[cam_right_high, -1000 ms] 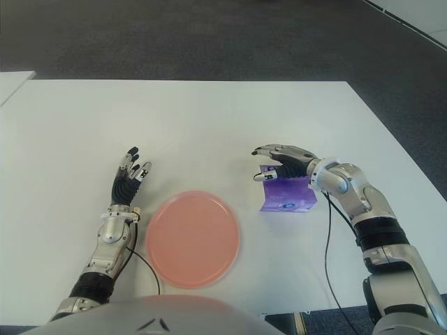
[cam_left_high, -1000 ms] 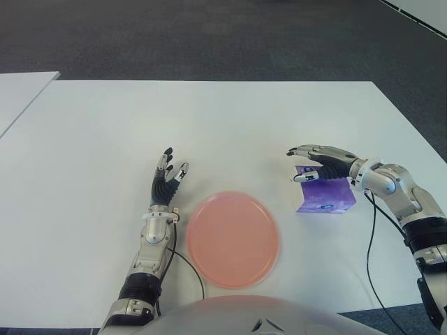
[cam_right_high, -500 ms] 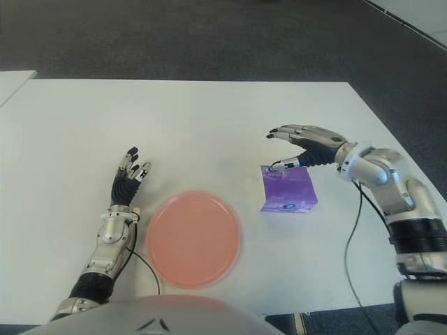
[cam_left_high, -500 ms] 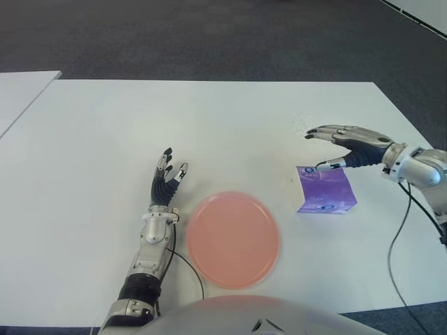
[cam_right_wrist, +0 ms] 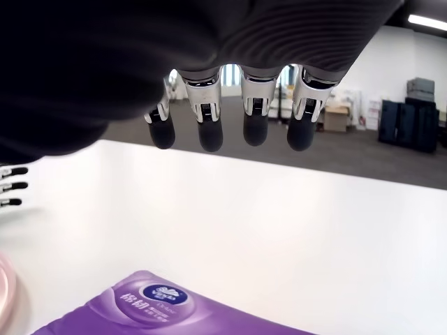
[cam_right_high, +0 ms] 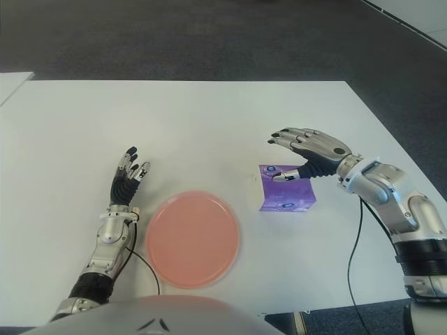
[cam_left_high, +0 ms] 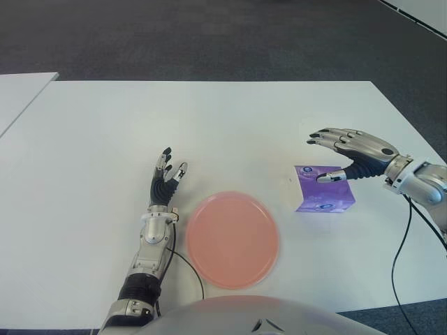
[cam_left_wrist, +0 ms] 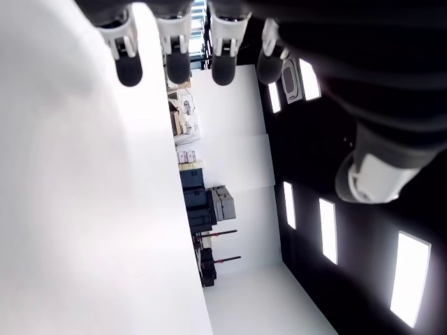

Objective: Put the tissue paper into the plate.

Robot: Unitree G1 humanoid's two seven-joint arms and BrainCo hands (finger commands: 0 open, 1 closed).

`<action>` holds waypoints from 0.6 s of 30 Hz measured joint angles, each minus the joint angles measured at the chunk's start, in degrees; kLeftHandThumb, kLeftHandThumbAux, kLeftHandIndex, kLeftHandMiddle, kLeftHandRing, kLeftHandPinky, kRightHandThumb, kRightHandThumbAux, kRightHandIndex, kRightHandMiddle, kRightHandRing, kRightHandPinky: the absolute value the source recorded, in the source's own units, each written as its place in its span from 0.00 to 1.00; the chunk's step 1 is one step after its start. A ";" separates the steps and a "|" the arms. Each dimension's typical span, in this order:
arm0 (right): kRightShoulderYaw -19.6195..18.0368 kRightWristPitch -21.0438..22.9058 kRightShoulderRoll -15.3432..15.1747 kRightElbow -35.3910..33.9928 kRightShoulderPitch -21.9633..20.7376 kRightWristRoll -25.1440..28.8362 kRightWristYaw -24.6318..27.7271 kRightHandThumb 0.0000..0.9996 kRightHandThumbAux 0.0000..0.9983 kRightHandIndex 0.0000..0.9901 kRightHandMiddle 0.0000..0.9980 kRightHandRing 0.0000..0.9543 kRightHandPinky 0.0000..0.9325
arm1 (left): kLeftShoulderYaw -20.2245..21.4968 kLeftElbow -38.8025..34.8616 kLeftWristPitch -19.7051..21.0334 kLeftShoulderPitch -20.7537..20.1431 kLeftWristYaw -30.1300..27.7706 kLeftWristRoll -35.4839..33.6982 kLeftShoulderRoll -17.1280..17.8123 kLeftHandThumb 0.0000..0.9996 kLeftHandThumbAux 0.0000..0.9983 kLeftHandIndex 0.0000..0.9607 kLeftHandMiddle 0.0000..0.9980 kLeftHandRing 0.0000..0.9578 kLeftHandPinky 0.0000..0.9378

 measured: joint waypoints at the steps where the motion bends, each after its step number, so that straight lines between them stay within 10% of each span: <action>1: -0.43 0.05 0.00 -0.19 0.53 0.00 -0.33 0.32 0.13 0.00 0.00 0.00 0.00 | 0.02 -0.03 0.13 0.01 0.00 -0.01 0.00 0.00 0.51 0.00 0.00 0.00 0.00; 18: -4.61 -0.59 -1.45 -1.38 6.16 0.78 -0.79 0.31 0.12 0.00 0.00 0.00 0.00 | 0.01 -0.37 1.42 0.02 -0.04 -0.51 0.44 0.01 0.50 0.00 0.00 0.00 0.00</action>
